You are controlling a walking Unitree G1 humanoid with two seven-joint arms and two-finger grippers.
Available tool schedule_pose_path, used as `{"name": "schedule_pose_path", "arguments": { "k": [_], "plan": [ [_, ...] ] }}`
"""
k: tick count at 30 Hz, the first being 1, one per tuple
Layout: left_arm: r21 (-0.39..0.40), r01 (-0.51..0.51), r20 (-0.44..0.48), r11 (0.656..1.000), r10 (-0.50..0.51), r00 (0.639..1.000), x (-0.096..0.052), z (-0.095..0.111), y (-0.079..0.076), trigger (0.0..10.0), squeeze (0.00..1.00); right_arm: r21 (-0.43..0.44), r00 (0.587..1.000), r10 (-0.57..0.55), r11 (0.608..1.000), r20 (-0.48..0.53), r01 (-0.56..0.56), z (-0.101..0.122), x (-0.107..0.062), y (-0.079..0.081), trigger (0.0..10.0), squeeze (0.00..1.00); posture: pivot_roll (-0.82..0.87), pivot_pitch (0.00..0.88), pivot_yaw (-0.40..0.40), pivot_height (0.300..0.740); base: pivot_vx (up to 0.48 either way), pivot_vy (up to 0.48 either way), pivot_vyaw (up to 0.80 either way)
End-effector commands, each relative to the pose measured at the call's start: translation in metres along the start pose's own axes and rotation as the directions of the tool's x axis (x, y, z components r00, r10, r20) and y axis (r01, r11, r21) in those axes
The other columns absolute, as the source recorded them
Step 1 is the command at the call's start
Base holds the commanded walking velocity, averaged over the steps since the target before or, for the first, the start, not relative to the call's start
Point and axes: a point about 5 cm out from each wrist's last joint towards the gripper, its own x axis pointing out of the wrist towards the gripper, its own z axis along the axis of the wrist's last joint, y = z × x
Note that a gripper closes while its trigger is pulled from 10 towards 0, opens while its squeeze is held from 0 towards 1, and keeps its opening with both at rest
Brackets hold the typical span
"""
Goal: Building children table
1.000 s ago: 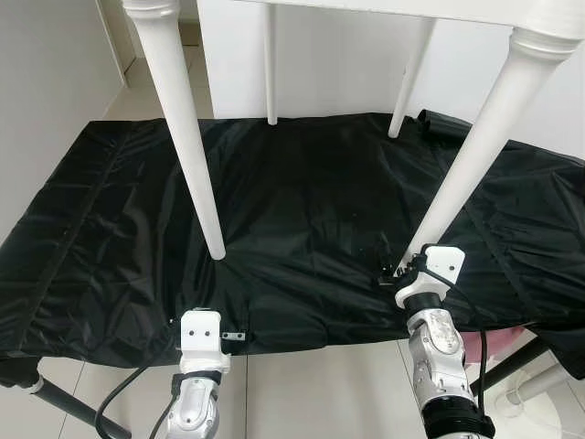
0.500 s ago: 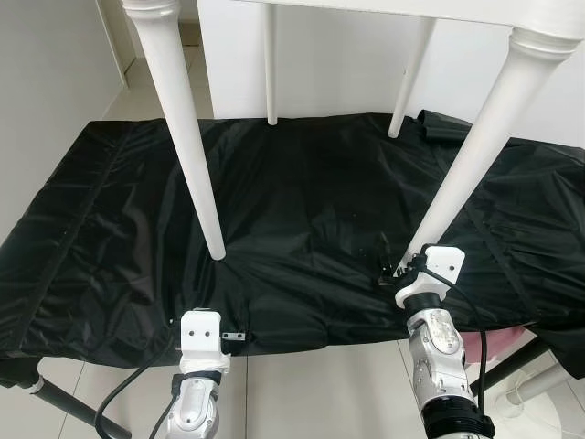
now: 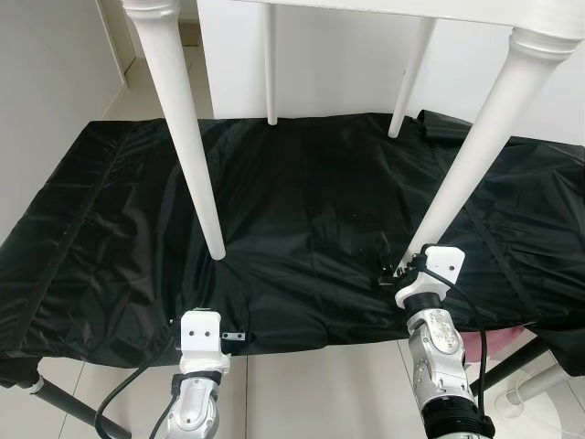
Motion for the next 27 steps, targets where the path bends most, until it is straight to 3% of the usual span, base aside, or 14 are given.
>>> {"name": "schedule_pose_path", "arguments": {
  "k": [1, 8, 9, 15, 27],
  "plan": [
    [-0.014, 0.598, 0.483, 0.801, -0.519, 0.706, 0.136, 0.318, -0.081, 10.0, 0.00, 0.016, 0.999, 0.033, 0.999, 0.003, -0.033, 0.000, 0.005, 0.007, 10.0, 0.00, 0.11, 0.158, -0.037, 0.740, 0.000, 0.000, 0.00],
    [-0.014, 0.598, 0.483, 0.801, -0.519, 0.706, 0.136, 0.318, -0.081, 10.0, 0.00, 0.016, 0.999, 0.033, 0.999, 0.003, -0.033, 0.000, 0.005, 0.007, 10.0, 0.00, 0.11, 0.158, -0.037, 0.740, 0.000, 0.000, 0.00],
    [-0.009, 0.593, 0.475, 0.805, -0.518, 0.711, 0.137, 0.316, -0.079, 10.0, 0.00, 0.014, 1.000, 0.023, 1.000, 0.001, -0.023, 0.000, 0.001, 0.007, 10.0, 0.00, 0.11, 0.000, 0.000, 0.740, 0.000, 0.000, 0.00],
    [0.023, 0.584, 0.412, 0.812, -0.539, 0.735, 0.146, 0.291, -0.079, 10.0, 0.00, 0.020, 0.996, -0.031, 0.999, -0.086, 0.033, -0.018, -0.027, -0.003, 10.0, 0.00, 0.08, 0.000, 0.000, 0.740, 0.000, 0.000, 0.00],
    [0.049, 0.586, 0.391, 0.809, -0.555, 0.734, 0.148, 0.284, -0.081, 10.0, 0.00, 0.014, 0.994, -0.038, 0.999, -0.101, 0.040, -0.021, -0.027, -0.004, 10.0, 0.00, 0.08, 0.000, 0.000, 0.740, 0.000, 0.000, 0.00]
  ]
}}
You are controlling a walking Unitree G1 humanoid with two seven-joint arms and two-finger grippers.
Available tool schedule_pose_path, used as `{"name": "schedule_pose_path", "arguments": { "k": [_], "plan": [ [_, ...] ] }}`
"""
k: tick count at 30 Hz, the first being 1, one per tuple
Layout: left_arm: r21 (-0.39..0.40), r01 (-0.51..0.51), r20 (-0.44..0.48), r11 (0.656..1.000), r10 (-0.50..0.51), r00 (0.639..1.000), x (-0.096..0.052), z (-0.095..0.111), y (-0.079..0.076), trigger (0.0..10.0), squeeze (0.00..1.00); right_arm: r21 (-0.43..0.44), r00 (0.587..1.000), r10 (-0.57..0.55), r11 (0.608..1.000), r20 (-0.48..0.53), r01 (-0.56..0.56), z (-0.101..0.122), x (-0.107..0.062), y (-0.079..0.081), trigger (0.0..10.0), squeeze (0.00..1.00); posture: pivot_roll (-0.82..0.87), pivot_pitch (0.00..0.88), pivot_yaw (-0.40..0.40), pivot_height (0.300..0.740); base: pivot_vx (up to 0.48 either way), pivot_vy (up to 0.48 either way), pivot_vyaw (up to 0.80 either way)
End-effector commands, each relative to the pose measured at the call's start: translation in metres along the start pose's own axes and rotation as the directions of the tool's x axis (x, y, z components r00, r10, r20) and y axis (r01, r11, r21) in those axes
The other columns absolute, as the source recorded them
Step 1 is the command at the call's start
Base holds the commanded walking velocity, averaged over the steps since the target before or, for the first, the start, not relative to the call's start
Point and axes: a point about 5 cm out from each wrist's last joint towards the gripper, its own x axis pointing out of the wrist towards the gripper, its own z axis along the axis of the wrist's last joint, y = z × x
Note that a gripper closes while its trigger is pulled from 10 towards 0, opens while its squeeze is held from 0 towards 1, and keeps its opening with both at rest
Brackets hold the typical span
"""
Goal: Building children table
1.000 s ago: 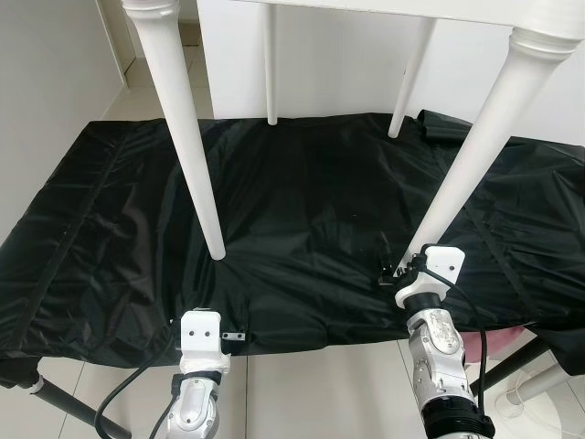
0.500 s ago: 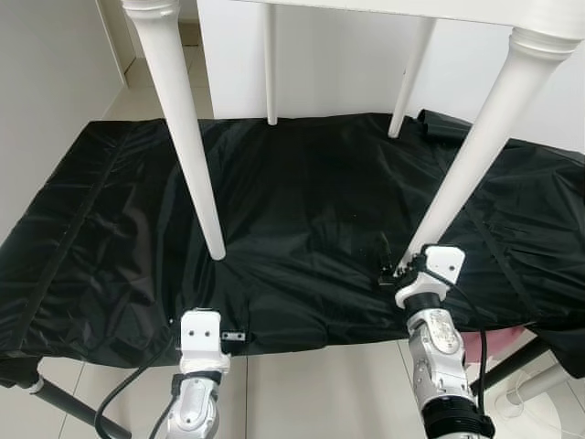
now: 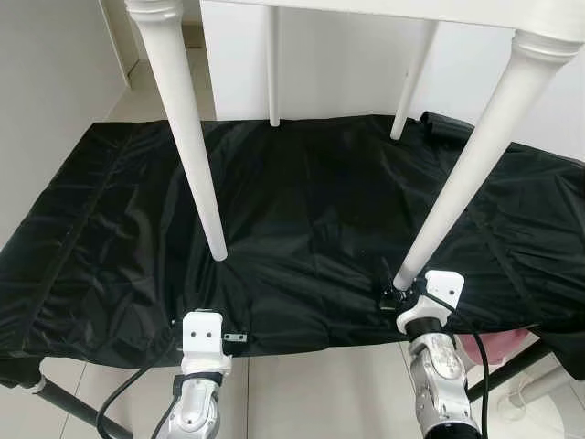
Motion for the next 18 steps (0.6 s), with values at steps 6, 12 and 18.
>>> {"name": "schedule_pose_path", "arguments": {
  "k": [6, 12, 18],
  "plan": [
    [0.048, 0.578, 0.391, 0.815, -0.547, 0.740, 0.1498, 0.2839, -0.0773, 10.0, 0.00, -0.002, 1.000, -0.006, 1.000, -0.020, 0.006, -0.0024, -0.0016, -0.0011, 10.0, 0.00, 0.08, 0.000, 0.000, 0.740, 0.000, 0.000, 0.00],
    [0.054, 0.580, 0.387, 0.813, -0.552, 0.739, 0.1498, 0.2825, -0.0779, 10.0, 0.00, -0.004, 1.000, -0.007, 1.000, -0.028, 0.007, -0.0042, -0.0023, 0.0003, 10.0, 0.00, 0.09, 0.133, -0.029, 0.740, 0.000, 0.000, 0.00],
    [0.060, 0.580, 0.382, 0.813, -0.555, 0.739, 0.1498, 0.2813, -0.0780, 10.0, 0.00, -0.008, 0.999, -0.007, 1.000, -0.036, 0.006, -0.0054, -0.0029, 0.0011, 10.0, 0.00, 0.09, 0.135, -0.033, 0.740, 0.000, 0.000, 0.00]
  ]
}}
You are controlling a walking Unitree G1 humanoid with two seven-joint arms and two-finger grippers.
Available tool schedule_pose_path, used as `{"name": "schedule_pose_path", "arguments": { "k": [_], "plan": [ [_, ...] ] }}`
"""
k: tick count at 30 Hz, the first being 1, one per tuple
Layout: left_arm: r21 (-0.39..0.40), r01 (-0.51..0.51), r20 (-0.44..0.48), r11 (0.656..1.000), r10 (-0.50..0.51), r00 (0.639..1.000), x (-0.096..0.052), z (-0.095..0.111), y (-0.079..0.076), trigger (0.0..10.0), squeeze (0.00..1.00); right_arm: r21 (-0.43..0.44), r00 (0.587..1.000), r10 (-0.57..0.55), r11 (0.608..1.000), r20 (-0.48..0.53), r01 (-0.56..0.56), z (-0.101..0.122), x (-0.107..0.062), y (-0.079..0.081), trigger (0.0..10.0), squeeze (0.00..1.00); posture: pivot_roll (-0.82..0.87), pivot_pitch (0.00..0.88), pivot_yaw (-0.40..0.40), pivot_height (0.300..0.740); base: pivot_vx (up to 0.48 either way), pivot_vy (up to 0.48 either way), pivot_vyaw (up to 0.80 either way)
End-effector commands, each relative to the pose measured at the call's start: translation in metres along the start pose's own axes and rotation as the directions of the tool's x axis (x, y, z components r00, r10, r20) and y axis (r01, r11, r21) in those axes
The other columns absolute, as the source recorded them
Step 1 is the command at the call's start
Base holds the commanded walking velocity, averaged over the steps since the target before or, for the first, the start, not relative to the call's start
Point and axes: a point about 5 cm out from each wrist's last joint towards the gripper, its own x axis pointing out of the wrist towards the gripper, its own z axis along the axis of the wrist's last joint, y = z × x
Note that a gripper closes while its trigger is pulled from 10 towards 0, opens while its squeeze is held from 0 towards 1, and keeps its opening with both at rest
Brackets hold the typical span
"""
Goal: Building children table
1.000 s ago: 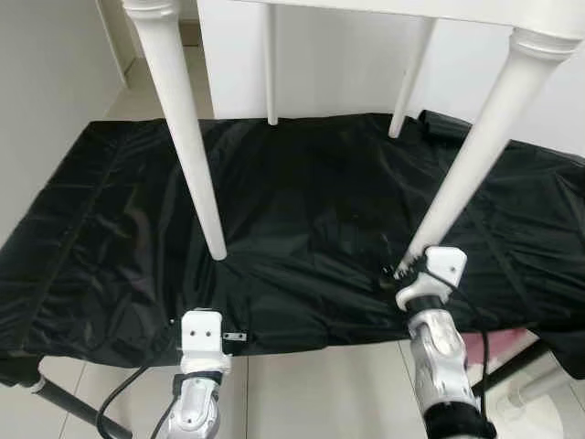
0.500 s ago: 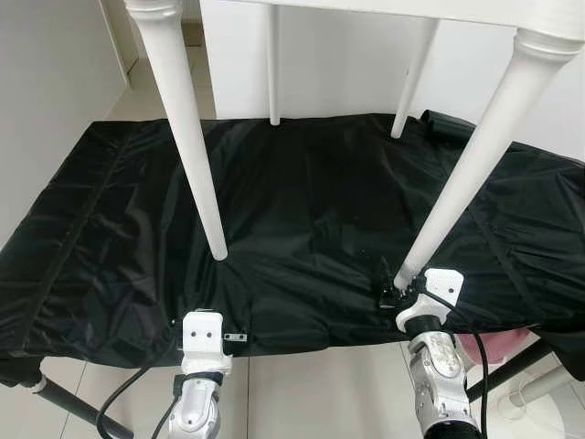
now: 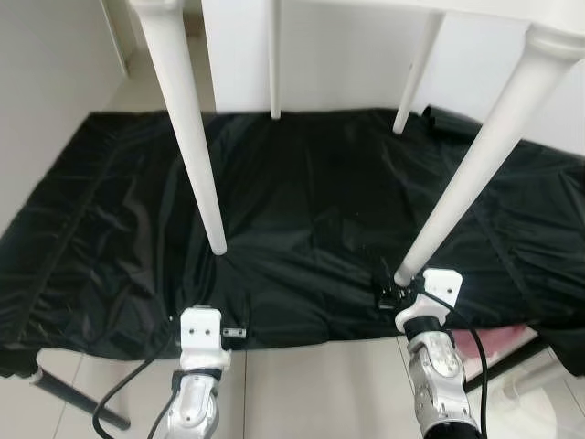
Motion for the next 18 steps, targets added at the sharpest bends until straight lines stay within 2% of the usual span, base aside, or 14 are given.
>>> {"name": "schedule_pose_path", "arguments": {
  "k": [1, 18],
  "plan": [
    [0.026, 0.580, 0.329, 0.814, -0.555, 0.764, 0.1679, 0.2644, -0.0780, 10.0, 0.00, -0.003, 1.000, 0.003, 1.000, -0.029, -0.003, -0.0044, -0.0022, 0.0004, 10.0, 0.00, 0.09, 0.135, -0.033, 0.740, 0.000, 0.000, 0.00],
    [0.030, 0.578, 0.337, 0.816, -0.552, 0.762, 0.1665, 0.2611, -0.0782, 10.0, 0.00, -0.027, 0.999, 0.013, 1.000, -0.032, -0.014, -0.0032, -0.0016, -0.0011, 10.0, 0.00, 0.08, 0.128, -0.045, 0.740, 0.000, 0.000, 0.00]
  ]
}}
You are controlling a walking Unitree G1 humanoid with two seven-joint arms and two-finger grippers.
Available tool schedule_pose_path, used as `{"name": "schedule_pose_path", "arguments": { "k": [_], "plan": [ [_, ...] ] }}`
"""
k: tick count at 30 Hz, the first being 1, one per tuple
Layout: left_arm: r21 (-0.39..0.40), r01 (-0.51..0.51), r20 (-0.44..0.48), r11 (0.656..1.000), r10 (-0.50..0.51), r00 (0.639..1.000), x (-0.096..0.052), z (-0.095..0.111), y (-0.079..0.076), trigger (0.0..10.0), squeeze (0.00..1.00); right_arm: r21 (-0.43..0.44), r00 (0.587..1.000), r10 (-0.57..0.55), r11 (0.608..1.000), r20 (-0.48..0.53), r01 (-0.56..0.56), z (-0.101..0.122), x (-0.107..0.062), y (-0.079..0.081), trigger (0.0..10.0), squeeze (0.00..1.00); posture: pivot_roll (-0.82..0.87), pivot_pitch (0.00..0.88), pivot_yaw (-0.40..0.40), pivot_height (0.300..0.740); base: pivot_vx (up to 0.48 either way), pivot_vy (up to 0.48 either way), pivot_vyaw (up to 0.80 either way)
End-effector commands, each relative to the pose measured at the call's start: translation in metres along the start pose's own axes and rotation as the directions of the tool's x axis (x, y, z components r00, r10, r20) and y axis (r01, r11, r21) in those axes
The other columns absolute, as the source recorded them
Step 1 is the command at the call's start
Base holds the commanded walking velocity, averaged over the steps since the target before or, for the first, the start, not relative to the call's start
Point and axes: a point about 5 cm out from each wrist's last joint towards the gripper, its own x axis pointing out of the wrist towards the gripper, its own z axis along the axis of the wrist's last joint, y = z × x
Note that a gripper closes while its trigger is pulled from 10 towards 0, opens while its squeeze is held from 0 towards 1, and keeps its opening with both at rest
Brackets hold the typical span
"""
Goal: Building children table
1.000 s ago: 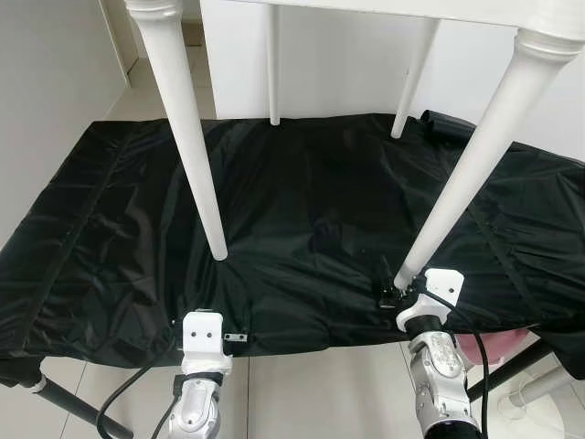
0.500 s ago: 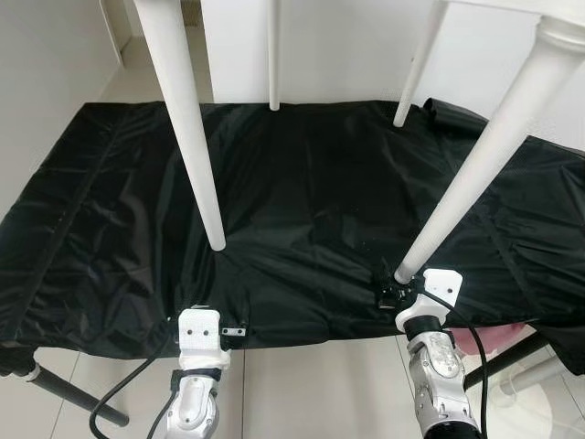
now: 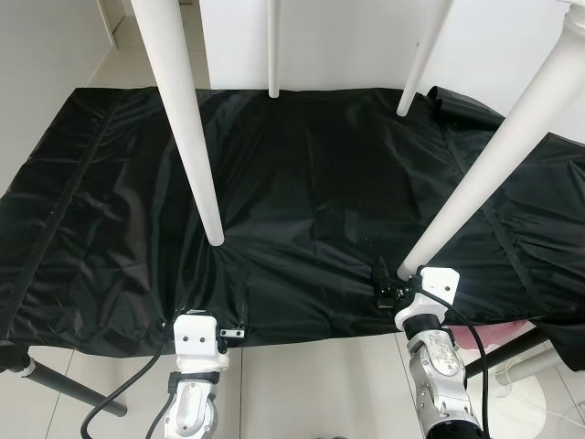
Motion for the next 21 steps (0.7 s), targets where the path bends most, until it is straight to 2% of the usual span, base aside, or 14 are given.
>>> {"name": "schedule_pose_path", "arguments": {
  "k": [1, 21],
  "plan": [
    [-0.036, 0.564, 0.249, 0.825, -0.539, 0.805, 0.1981, 0.2296, -0.0734, 10.0, 0.00, -0.003, 1.000, -0.002, 1.000, -0.026, 0.002, -0.0041, -0.0028, -0.0005, 10.0, 0.00, 0.08, 0.126, -0.049, 0.740, 0.000, 0.000, 0.00],
    [-0.025, 0.565, 0.256, 0.825, -0.541, 0.801, 0.1956, 0.2262, -0.0740, 10.0, 0.00, -0.012, 1.000, 0.005, 1.000, -0.023, -0.005, -0.0043, -0.0021, 0.0003, 10.0, 0.00, 0.08, 0.102, -0.051, 0.740, 0.000, 0.000, 0.00]
  ]
}}
